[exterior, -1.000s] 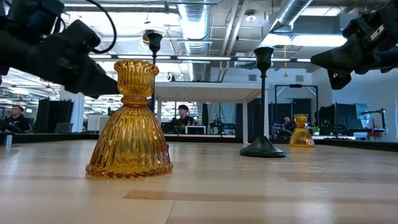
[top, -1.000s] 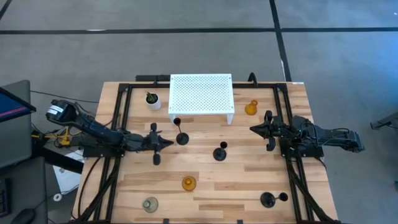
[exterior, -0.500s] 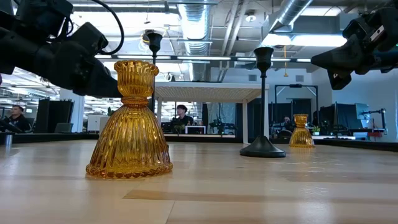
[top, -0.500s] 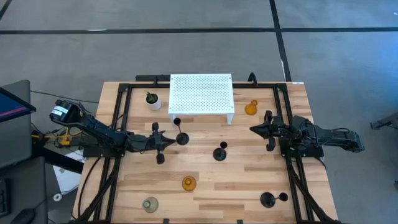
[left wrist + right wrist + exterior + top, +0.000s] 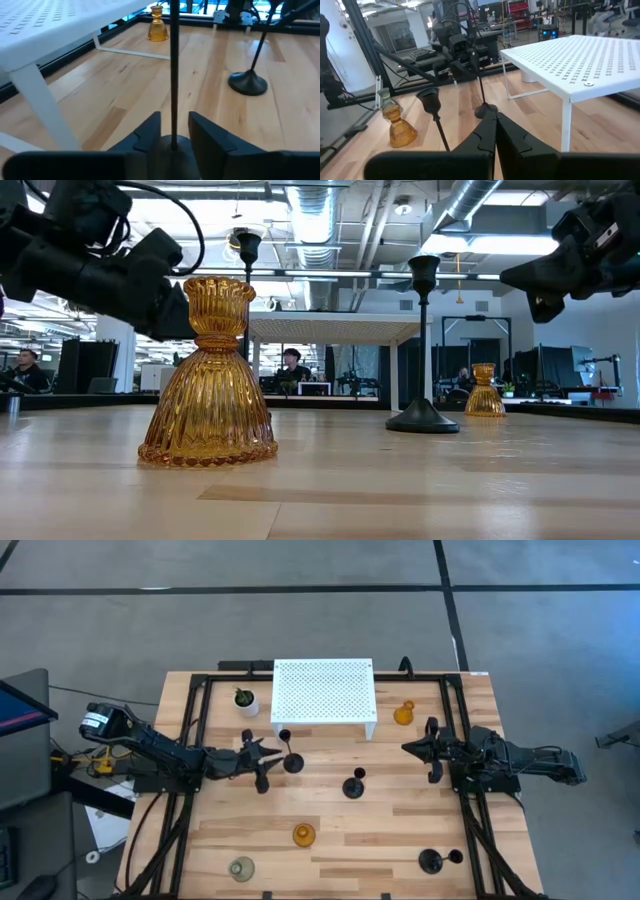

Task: Pick & Place candle stick holders
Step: Put the top black candle holder on the shelf

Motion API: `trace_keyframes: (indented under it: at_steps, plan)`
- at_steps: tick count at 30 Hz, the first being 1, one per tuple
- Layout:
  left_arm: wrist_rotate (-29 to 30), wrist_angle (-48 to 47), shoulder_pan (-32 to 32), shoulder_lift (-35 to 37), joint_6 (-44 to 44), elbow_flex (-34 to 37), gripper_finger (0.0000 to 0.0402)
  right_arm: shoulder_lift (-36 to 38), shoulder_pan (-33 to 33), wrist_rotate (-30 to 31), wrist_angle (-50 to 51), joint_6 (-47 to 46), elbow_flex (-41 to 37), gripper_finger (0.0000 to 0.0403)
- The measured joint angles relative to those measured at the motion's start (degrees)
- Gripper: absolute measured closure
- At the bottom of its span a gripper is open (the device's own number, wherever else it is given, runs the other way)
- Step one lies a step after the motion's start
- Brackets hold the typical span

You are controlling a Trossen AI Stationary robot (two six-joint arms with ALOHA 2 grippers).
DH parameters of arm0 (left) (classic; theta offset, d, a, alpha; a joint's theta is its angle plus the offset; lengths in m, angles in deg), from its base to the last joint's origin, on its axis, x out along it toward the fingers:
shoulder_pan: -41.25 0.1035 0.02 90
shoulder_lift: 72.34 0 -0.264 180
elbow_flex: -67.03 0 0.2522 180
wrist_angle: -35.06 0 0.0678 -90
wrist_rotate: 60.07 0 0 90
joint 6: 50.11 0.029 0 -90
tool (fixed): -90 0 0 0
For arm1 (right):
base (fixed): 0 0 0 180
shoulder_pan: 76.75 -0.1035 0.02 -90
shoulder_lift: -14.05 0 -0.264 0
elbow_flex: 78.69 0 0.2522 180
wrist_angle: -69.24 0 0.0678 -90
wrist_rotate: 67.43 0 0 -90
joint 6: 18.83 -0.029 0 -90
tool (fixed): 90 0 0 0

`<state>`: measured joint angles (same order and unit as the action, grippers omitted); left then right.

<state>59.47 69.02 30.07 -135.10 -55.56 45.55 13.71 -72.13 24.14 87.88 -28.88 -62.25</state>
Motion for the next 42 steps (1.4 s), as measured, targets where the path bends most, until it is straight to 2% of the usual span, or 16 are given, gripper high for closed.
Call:
trace_keyframes:
  at_steps: [9, 17, 23, 33, 37, 42]
  plan:
    - [-4.49, 0.37, 1.87, 0.0, -1.68, -1.24, 0.0212, 0.0, 0.0, 0.02, 0.0, 1.0, 0.0, 0.0403]
    - [-5.62, 0.37, 4.19, 0.0, -0.96, -3.07, 0.0178, 0.0, 0.01, 0.02, 0.0, 1.01, 0.0, 0.0403]
    - [-5.63, 0.48, 5.86, -1.58, -0.83, -4.97, 0.0177, 0.0, 0.01, 0.04, 0.0, 1.01, 0.0, 0.0403]
    - [-5.65, 2.04, 6.75, -10.73, -0.83, -9.01, 0.019, 0.0, 0.01, 0.04, -0.04, 1.02, 0.0, 0.0403]
    - [-5.64, 2.29, 6.75, -11.67, -0.99, -9.4, 0.0204, 0.0, 0.02, 0.04, -0.04, 1.02, 0.0, 0.0403]
    - [-5.64, 2.41, 6.7, -11.65, -1.03, -9.4, 0.0241, 0.0, 0.02, 0.04, -0.04, 1.02, 0.0, 0.0403]
